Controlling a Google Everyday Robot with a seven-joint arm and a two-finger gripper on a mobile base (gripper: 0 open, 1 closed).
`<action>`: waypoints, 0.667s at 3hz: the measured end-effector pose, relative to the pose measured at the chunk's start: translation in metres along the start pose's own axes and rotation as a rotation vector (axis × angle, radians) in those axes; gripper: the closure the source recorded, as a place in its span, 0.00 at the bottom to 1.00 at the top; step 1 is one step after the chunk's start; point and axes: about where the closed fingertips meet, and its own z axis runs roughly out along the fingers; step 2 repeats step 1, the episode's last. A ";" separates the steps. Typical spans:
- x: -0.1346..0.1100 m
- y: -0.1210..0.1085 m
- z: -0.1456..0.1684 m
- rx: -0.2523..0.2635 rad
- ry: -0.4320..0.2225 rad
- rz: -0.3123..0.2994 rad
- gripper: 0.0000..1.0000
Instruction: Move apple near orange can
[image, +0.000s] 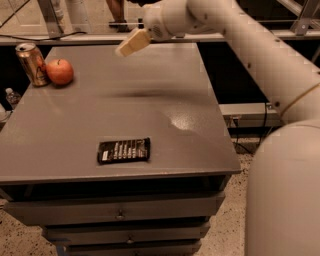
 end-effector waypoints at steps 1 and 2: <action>0.005 -0.002 -0.004 0.006 0.004 0.002 0.00; 0.005 -0.002 -0.004 0.006 0.004 0.002 0.00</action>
Offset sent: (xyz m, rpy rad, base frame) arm 0.0000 0.0000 0.0000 0.0000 0.0000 0.0000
